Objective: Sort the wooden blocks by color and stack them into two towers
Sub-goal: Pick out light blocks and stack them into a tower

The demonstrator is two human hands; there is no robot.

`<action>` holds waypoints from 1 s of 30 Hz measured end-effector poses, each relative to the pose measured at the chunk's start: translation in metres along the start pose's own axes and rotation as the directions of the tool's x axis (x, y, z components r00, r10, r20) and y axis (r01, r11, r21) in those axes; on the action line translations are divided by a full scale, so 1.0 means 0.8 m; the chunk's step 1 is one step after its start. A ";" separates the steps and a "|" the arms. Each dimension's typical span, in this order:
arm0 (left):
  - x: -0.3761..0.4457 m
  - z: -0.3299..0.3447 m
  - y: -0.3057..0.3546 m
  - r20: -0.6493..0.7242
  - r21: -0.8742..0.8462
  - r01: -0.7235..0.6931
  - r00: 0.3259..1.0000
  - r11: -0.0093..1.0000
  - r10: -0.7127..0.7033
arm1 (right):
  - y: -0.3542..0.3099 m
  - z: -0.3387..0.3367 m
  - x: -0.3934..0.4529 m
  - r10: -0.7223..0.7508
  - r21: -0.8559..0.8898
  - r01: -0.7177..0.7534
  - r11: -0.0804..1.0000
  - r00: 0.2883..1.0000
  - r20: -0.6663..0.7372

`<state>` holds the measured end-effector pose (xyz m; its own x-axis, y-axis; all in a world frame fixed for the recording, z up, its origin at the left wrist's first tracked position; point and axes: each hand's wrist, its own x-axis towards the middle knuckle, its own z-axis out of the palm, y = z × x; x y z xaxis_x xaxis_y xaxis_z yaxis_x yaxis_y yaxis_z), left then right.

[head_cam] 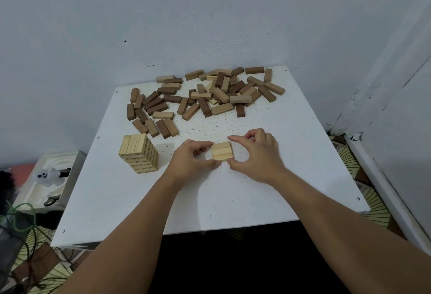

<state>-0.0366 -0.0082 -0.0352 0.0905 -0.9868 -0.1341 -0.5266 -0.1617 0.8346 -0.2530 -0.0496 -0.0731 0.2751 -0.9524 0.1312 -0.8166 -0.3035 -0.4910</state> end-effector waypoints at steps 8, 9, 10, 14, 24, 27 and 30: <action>0.000 0.001 0.002 0.003 0.011 -0.003 1.000 1.000 0.003 | 0.001 -0.001 0.000 -0.003 -0.002 0.003 1.000 1.000 0.010; 0.000 0.000 0.002 0.004 0.011 -0.003 1.000 1.000 0.003 | 0.001 -0.001 0.000 -0.002 -0.001 0.002 1.000 1.000 0.012; 0.000 0.000 0.002 0.006 0.011 -0.004 1.000 1.000 0.004 | 0.001 -0.001 0.000 -0.001 0.000 0.001 1.000 1.000 0.014; 0.001 0.000 0.000 0.012 0.011 -0.009 1.000 1.000 0.009 | -0.001 -0.002 0.000 0.003 -0.002 -0.003 1.000 1.000 0.012; 0.006 -0.001 0.004 0.071 0.090 -0.089 0.994 0.992 0.082 | -0.003 -0.009 0.000 -0.017 0.068 0.015 0.998 0.999 0.033; 0.003 -0.007 0.010 0.111 0.079 -0.105 0.989 0.991 0.096 | -0.001 -0.015 -0.003 -0.055 0.137 0.049 0.989 0.998 0.036; 0.001 -0.014 0.016 0.123 0.078 -0.143 0.983 0.987 0.133 | -0.006 -0.024 -0.005 -0.071 0.202 0.059 0.978 0.996 0.052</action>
<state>-0.0334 -0.0110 -0.0189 -0.0852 -0.9926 -0.0870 -0.5981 -0.0189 0.8012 -0.2603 -0.0450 -0.0548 0.3586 -0.9257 0.1206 -0.6798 -0.3474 -0.6459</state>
